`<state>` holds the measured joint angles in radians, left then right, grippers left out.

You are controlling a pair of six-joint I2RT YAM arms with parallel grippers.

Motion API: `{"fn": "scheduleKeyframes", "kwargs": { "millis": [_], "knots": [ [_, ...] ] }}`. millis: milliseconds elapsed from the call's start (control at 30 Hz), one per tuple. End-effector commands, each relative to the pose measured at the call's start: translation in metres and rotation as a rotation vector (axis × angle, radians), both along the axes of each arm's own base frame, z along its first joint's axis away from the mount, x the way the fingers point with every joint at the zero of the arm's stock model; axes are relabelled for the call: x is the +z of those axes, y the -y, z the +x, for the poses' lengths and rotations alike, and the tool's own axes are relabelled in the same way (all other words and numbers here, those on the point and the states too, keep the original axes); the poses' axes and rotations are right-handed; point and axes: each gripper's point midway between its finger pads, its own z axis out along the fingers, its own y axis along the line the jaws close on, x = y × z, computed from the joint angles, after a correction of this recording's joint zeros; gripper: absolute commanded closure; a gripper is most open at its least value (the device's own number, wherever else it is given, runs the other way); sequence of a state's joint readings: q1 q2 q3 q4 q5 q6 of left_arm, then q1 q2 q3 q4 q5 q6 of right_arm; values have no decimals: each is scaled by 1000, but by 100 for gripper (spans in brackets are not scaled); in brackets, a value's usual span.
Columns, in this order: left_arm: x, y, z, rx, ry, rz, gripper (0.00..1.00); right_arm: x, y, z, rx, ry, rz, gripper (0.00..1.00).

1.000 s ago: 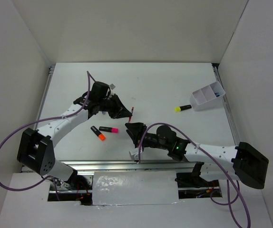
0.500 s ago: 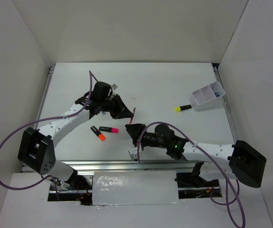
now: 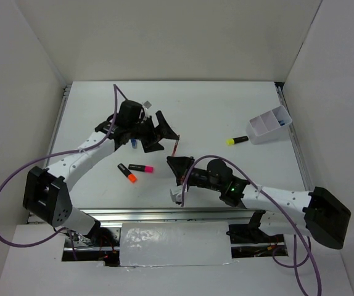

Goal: Sort the stationery into containers
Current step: Place the pen in the storage box.

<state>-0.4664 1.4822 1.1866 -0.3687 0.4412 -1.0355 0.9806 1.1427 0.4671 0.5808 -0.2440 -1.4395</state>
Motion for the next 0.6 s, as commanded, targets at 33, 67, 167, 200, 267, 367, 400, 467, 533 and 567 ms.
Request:
{"fn": "scheduleKeyframes", "kwargs": {
  "millis": [33,67,167,200,267,367,400,467,533,567],
  "knots": [
    [76,-24,49,80,336,-20,1,69,33,9,-107,-181,301,100],
    [99,-40,64,124,433,-46,1,75,52,20,-175,-252,338,100],
    [124,-69,86,181,597,-78,1,108,106,66,-372,-556,614,100],
    [131,-76,92,188,641,-86,1,128,120,76,-400,-673,755,100],
    [131,-87,101,174,671,-77,1,144,182,116,-565,-708,926,100],
    [130,-101,110,217,705,-50,1,157,267,157,-761,-717,1180,100],
    [123,-103,110,217,711,-44,1,159,287,165,-801,-728,1249,100],
    [130,-102,108,193,792,-31,1,160,347,186,-921,-704,1350,100],
    [125,-101,111,147,820,6,1,151,375,204,-977,-714,1405,100],
    [122,-101,111,126,822,16,1,155,384,209,-971,-713,1408,100]
  ]
}}
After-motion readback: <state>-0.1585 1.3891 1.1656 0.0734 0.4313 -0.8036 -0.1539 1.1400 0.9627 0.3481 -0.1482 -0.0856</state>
